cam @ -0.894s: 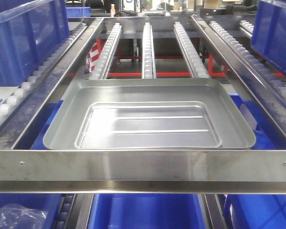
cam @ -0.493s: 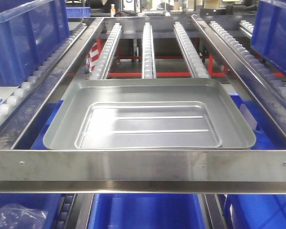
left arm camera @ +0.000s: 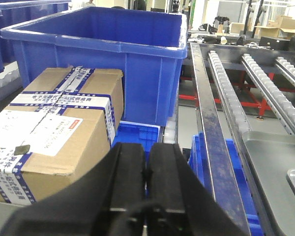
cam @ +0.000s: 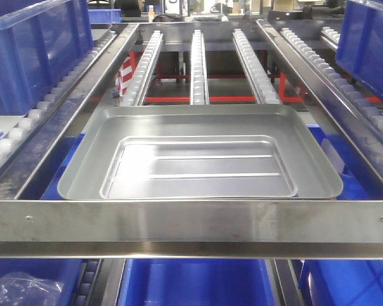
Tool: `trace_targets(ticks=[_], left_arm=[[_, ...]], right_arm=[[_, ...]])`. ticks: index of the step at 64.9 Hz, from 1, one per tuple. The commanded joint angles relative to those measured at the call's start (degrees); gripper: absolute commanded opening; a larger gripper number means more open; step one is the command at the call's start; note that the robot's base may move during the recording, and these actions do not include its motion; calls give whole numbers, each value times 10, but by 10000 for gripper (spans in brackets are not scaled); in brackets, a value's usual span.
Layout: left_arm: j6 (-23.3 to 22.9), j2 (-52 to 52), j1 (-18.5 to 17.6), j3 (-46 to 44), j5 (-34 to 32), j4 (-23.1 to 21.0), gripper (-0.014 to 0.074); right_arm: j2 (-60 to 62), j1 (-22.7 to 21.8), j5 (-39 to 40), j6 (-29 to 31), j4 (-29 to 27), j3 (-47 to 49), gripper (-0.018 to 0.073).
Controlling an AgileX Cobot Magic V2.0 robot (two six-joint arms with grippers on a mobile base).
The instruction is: Grab silver tray and place in blue box
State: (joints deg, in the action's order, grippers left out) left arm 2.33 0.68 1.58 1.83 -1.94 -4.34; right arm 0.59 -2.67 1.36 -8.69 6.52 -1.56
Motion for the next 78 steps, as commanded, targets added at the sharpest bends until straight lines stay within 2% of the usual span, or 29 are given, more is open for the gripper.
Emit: trace_targets(ticks=[1,6,10,18,25,29,34,43,48,56,62,65,72,75,78], left_arm=[[-1,6,-2,-40,-13,-2,-7],[-1,-14,-5,-118,129,-1,-7],[-1,-48,-6,-180,213,-7,-7],[-1,-147,-6,-280,335,-22,-7],[-1,-259,-6,-345,413,-28,-7],[-1,-307,-6,-367,413,-46,-7],[-1,-356,-6,-386,417,-77,-7],[-1,-426,-6,-387,384,-92,-7],[-1,-467,-6,-387,378,-111,-7],[-1,-517,-6,-387,374,-131,-7],[-1,-552,-11,-388,355,-181,-5],[-1,-571,-29,-395,347,-206,-3],[-6,-618,-104,-424,342,-186,-5],[-30,-638,-132,-437,338,-169,-5],[-81,-664,-163,-452,332,-130,-5]], right_arm=[[7,0,11,-21,-3,43,48],[-17,0,-69,-25,-3,101,48],[-57,0,-121,-25,-3,154,48],[-170,0,-202,-25,-3,243,48],[-298,0,-324,-25,-10,316,48],[-367,0,-387,-25,-20,352,48],[-437,0,-423,-25,-34,383,48],[-518,0,-423,-25,-39,394,48],[-560,0,-398,-25,-45,394,48],[-608,1,-401,-25,-69,394,49],[-638,18,-391,-34,-74,395,57],[-658,34,-394,-55,-74,399,57],[-703,93,-399,-133,-44,424,57],[-723,130,-395,-175,-12,442,57],[-743,156,-395,-212,18,463,57]])
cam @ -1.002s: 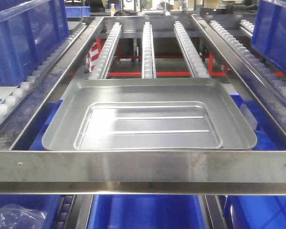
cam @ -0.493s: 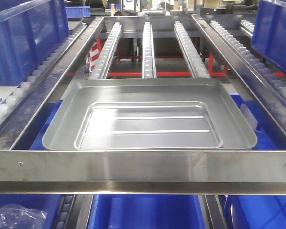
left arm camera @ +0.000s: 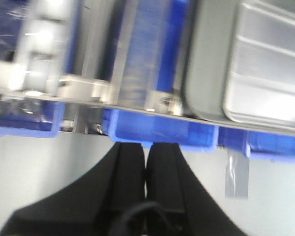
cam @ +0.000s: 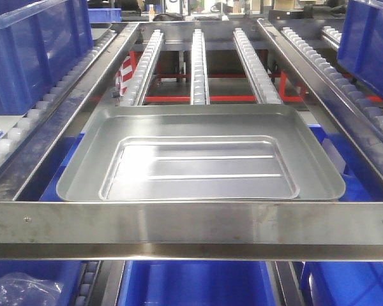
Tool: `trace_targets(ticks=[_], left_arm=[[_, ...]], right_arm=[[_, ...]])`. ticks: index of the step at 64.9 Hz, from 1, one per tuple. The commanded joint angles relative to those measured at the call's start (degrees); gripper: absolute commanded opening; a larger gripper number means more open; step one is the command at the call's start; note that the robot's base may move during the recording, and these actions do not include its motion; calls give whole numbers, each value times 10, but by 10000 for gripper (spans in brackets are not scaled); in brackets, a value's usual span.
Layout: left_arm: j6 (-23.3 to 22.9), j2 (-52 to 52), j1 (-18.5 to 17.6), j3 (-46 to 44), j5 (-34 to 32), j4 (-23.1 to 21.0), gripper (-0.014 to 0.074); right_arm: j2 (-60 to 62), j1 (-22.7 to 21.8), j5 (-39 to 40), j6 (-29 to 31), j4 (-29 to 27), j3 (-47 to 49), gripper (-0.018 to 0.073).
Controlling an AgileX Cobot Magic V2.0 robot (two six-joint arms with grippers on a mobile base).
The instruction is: Grab silver tray and place in blue box
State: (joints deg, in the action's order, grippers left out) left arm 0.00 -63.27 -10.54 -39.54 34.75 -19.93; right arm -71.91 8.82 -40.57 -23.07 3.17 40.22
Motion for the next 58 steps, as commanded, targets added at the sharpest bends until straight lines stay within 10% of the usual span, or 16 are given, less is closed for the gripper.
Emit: trace_targets(ticks=[1,10,15,58], left_arm=[[-85,-36,-54,-46,-38,48,-5],[-279,-125,-136,-103,-38,227,-5],[-308,-171,-169,-139,-36,262,-5],[-253,-371,-198,-339,25,192,-6]], right_arm=[[-24,53,23,-85,64,55,57],[-84,109,28,-121,94,127,57],[-119,124,27,-121,94,173,57],[-307,151,-22,-56,35,354,56]])
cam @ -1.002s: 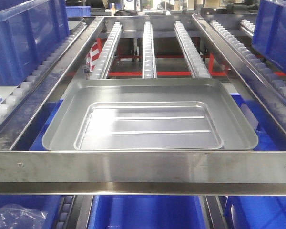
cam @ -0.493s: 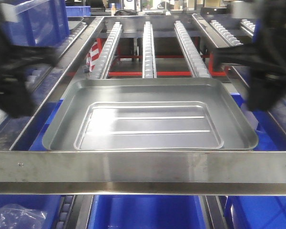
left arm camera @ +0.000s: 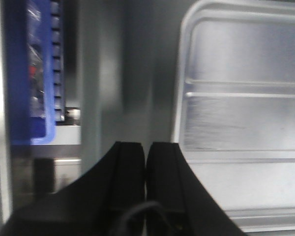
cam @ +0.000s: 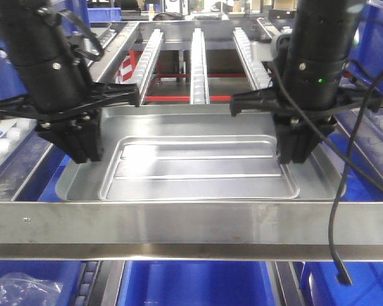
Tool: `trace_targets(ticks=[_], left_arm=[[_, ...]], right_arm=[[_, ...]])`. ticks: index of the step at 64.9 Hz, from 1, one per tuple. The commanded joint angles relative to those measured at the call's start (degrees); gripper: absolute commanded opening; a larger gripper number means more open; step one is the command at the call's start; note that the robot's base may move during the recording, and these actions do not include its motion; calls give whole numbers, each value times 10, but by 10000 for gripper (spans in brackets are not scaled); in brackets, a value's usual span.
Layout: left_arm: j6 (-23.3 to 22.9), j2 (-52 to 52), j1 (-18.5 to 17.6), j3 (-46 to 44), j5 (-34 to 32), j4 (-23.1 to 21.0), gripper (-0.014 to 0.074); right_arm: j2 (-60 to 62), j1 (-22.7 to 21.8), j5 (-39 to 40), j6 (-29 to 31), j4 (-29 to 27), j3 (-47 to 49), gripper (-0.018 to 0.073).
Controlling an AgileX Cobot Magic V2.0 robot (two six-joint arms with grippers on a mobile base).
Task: Grab silver tray and place in blue box
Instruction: 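Lower both open grippers toward the side rims of the silver tray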
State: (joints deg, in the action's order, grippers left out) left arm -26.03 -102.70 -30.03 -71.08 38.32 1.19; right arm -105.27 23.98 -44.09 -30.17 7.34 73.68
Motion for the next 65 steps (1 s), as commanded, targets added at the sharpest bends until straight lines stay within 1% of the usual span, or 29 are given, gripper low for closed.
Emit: trace_targets(ticks=[1,35,37,39,41,47,49,51,54,65], left_arm=[[7,24,-3,-24,-12,-19,-6],[7,23,-3,-24,-14,-18,-1],[7,23,-3,-25,-14,-18,8],[7,23,-5,-25,-14,-17,30],[7,22,-6,-26,-13,-12,59],[7,21,-13,-27,-14,8,185],[6,20,-14,-28,-14,9,221],[5,20,-14,-29,-14,6,235],[5,17,-15,-31,-13,1,231],[5,-7,-23,-52,-5,-1,191]], right_arm=[[26,-1,14,15,-7,19,56],[26,-1,15,15,-6,19,63],[26,-1,15,15,-6,19,78],[26,-1,15,15,-6,19,112],[26,-1,15,15,-6,19,162],[26,-1,16,15,-6,19,319],[26,-1,16,15,-6,19,360],[26,-1,16,15,-5,19,390],[26,-1,16,15,-3,19,411],[26,-1,23,15,0,19,391]])
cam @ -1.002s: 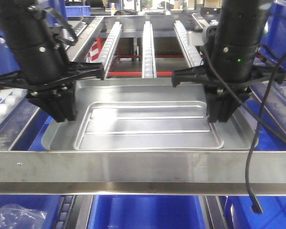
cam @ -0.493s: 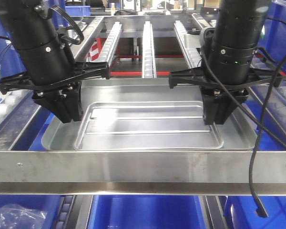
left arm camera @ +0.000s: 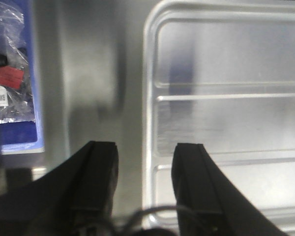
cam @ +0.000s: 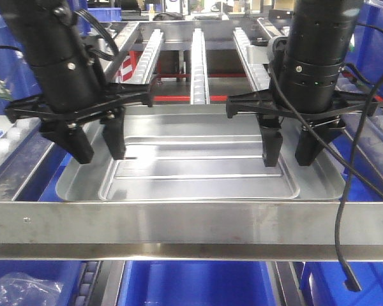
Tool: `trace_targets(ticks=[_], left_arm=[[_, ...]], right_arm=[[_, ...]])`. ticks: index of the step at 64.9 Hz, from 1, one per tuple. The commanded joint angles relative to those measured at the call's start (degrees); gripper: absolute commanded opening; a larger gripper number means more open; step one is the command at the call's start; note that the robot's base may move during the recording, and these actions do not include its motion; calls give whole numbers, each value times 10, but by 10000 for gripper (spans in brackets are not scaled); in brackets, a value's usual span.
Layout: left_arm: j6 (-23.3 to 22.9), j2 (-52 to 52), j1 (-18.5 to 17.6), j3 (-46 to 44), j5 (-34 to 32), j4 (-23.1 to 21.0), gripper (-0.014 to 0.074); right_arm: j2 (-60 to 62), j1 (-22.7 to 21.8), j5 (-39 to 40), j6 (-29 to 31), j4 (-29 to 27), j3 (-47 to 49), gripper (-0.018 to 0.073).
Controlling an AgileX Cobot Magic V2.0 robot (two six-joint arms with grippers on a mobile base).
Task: Grab silver tray and place in blue box
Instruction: 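Lower both open grippers toward the side rims of the silver tray, then close both grippers on the opposite side rims of the tray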
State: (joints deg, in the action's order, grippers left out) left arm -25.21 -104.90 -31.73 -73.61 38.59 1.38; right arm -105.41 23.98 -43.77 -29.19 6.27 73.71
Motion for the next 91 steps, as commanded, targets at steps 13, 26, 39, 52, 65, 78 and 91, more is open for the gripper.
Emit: trace_targets(ticks=[13,26,39,52,65,78,91], left_arm=[[-12,1,-5,-37,7,-1,191],[-16,-11,-3,-37,-4,1,191],[-16,-24,-3,-37,-4,4,191],[-16,-24,-3,-37,-4,4,191],[-16,-24,-3,-37,-2,4,191],[-16,-24,-3,-37,0,4,191],[-16,-24,-3,-37,1,4,191]], right_arm=[[22,-1,35,6,13,19,391],[5,-1,35,6,13,19,391],[4,-1,52,6,13,19,391],[4,-1,52,6,13,19,391],[4,-1,55,6,13,19,391],[4,-1,59,6,14,19,391],[4,-14,58,6,17,19,391]])
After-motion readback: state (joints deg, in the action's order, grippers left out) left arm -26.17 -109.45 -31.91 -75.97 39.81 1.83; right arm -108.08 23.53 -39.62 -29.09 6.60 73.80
